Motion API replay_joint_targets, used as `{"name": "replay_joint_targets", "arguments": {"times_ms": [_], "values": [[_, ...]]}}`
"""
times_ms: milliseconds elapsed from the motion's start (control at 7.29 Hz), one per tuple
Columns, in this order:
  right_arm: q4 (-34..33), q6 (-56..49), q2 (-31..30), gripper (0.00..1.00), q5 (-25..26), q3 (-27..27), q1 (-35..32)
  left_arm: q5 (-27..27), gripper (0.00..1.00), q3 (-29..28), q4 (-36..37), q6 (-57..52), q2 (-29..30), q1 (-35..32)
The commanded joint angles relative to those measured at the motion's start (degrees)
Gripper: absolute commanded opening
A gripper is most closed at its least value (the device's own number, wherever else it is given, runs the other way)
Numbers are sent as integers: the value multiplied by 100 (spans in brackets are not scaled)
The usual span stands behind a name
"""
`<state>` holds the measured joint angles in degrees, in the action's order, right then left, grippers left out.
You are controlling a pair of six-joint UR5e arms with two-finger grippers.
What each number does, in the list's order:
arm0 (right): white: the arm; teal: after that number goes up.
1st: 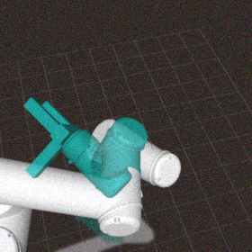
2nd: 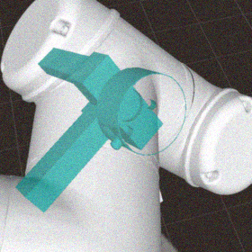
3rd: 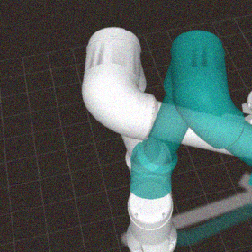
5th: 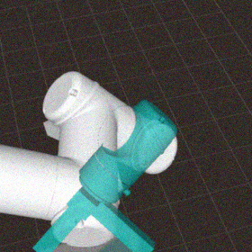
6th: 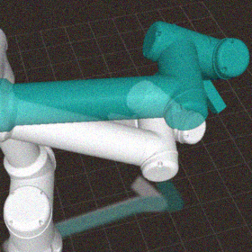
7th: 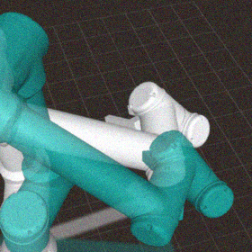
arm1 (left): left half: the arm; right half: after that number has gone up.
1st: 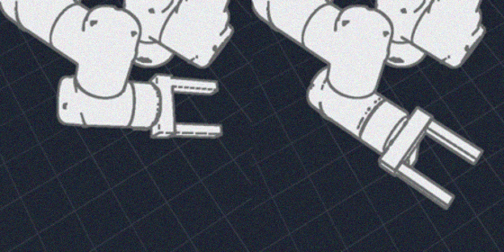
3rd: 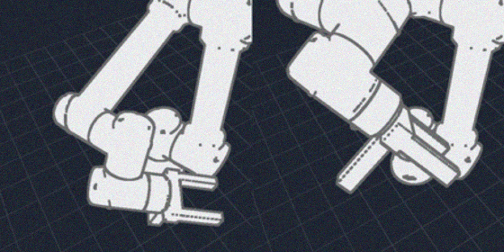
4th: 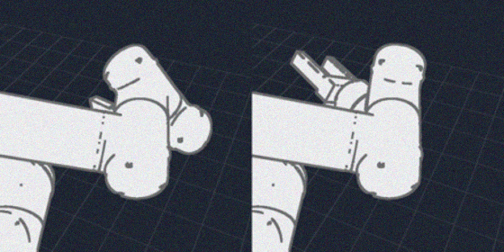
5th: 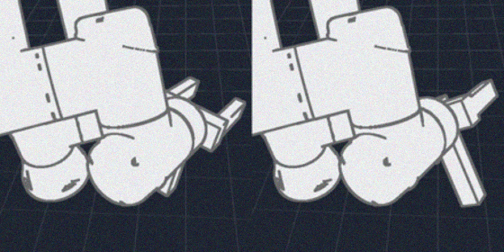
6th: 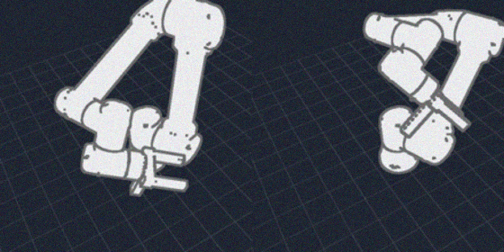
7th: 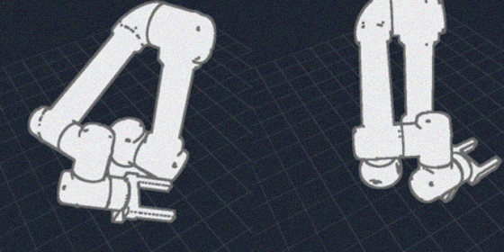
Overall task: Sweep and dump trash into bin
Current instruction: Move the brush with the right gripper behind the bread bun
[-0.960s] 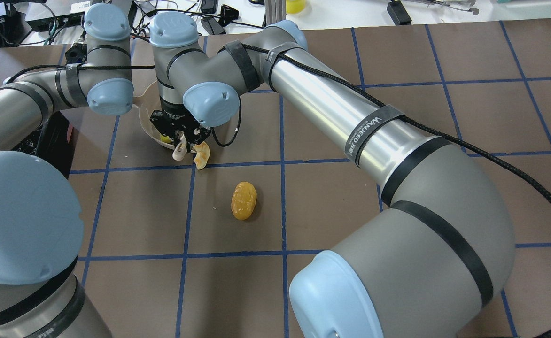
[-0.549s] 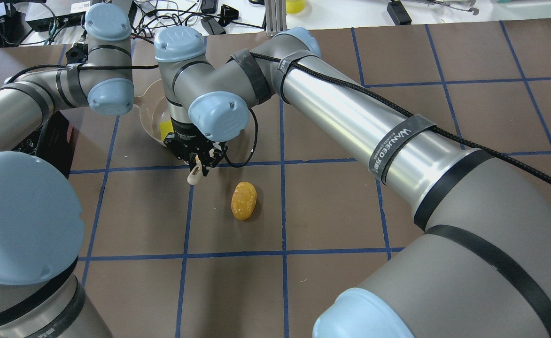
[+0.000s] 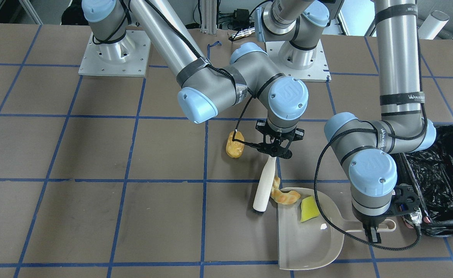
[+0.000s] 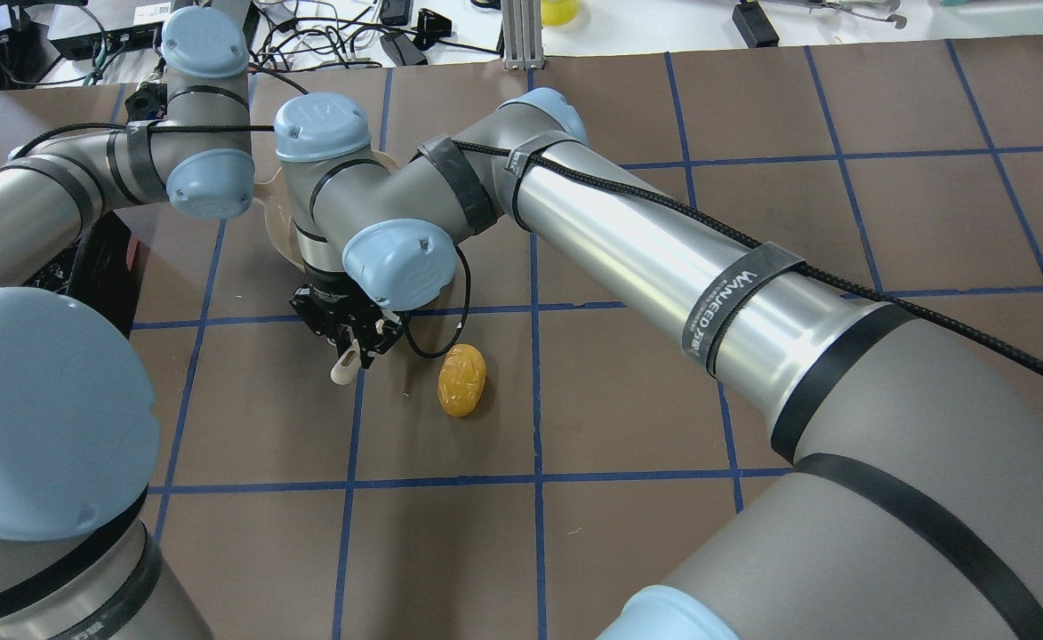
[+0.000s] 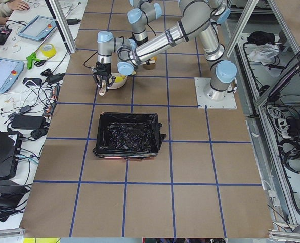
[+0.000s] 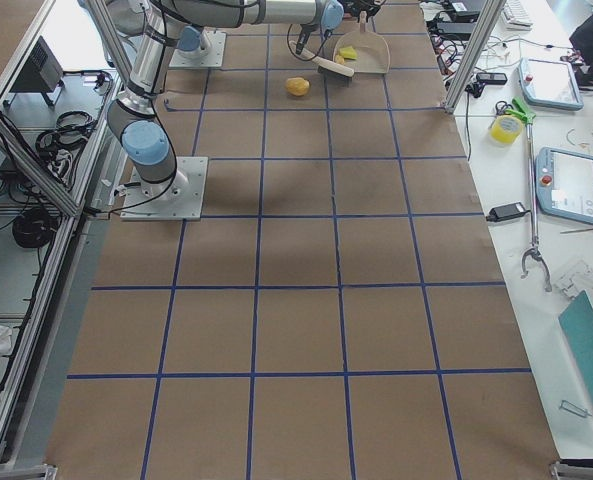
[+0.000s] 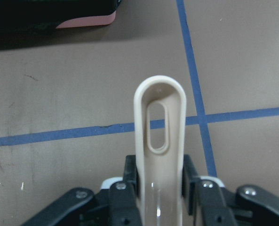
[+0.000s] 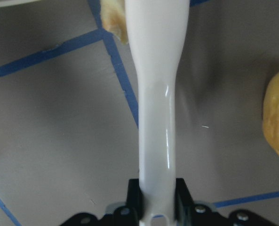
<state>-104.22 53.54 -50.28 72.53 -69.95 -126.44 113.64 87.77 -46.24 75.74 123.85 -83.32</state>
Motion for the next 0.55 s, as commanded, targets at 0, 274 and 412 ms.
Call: {"name": "replay_joint_targets", "arguments": {"times_ms": [0, 274, 412], "values": [[-317, 25, 219, 0, -54, 165, -21, 0, 0, -5, 1, -7, -1, 0], [-571, 25, 631, 0, -54, 761, 5, -9, 0, 4, 1, -7, -1, 0], [-599, 25, 738, 0, -54, 964, 57, -9, 0, 12, -8, -7, -1, 0]]}}
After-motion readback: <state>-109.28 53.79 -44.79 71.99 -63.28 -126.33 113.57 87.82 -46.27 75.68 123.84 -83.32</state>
